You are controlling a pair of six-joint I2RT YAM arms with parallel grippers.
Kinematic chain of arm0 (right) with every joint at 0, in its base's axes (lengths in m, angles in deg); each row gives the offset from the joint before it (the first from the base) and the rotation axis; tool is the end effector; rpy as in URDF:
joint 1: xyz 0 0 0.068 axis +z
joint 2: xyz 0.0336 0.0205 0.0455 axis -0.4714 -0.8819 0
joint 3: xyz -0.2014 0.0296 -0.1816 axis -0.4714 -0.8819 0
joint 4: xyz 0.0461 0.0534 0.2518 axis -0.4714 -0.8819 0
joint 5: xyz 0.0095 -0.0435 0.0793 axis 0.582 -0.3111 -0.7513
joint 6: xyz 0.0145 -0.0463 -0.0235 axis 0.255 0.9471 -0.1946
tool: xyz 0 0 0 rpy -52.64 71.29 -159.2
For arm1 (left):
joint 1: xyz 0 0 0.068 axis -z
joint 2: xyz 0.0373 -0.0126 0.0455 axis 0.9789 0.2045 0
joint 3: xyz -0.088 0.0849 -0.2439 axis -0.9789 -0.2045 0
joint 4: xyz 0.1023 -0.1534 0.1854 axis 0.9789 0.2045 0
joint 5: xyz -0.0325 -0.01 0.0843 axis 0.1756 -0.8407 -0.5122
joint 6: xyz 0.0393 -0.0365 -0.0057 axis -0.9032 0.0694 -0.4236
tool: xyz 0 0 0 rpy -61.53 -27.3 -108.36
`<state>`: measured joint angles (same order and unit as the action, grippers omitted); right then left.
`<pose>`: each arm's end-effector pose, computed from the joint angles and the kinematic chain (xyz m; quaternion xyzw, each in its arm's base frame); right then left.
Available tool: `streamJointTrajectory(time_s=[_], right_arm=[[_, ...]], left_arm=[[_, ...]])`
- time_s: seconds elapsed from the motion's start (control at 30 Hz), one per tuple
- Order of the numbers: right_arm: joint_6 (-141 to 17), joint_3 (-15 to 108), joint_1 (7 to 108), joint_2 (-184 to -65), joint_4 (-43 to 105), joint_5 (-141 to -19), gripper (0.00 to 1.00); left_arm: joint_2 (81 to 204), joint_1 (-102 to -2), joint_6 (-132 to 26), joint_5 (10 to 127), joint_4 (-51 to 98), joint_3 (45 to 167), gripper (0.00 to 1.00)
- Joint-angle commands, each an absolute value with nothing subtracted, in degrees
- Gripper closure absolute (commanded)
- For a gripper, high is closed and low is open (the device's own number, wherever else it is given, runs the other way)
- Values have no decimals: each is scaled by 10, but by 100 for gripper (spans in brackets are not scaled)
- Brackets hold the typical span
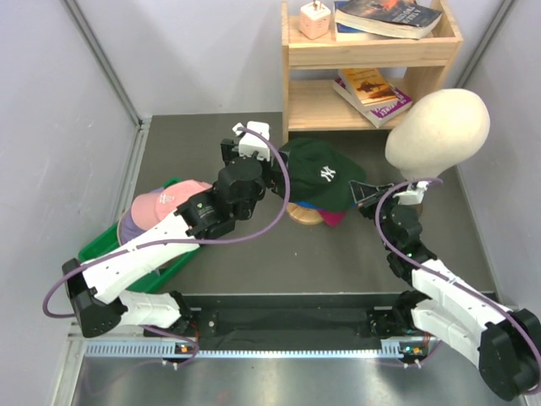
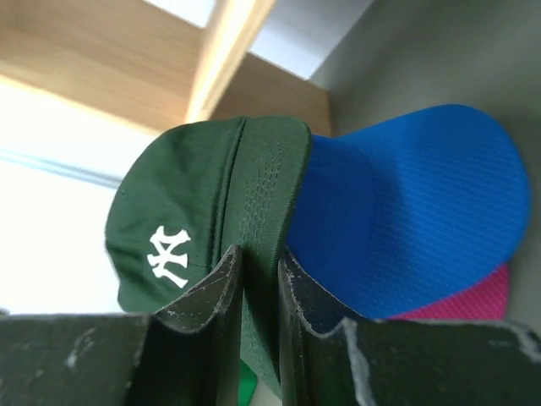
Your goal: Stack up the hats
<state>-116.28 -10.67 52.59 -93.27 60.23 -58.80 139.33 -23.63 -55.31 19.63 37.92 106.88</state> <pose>0.1844 0.0745 0.2349 0.3061 0.6533 0.4022 0.5637 0.1817 -0.2150 0.4094 0.0728 0.7537 -0.0875 0.6473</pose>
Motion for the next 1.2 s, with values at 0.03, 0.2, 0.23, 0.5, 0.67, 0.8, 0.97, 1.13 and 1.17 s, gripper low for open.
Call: streamJointTrajectory(time_s=[0.03,0.2,0.23,0.5,0.67,0.8,0.97,1.13,1.17], right_arm=[[-1127,-108,511,-980,468,-515,100],[-1133,-109,511,-1009,449,-503,100],[-1135,-105,511,-1016,442,-503,100],[-1141,-119,512,-1031,465,-532,100],[-1155,-126,537,-1011,462,-537,100],[-1170,-121,574,-1002,458,-526,100],[-1198,-112,644,-1015,459,-499,100],[-1222,-104,705,-1034,475,-484,100],[-1226,-103,714,-1042,476,-476,100]], left_arm=[[1356,-245,-543,200,366,1057,1],[1343,-252,-544,201,372,1052,1],[1339,-252,-544,201,372,1052,1],[1318,-262,-554,196,382,1044,1],[1300,-285,-546,212,396,1030,1],[1282,-299,-540,207,419,1028,1],[1255,-307,-536,187,450,1012,1],[1211,-321,-530,146,481,984,1],[1198,-321,-528,135,493,972,1]])
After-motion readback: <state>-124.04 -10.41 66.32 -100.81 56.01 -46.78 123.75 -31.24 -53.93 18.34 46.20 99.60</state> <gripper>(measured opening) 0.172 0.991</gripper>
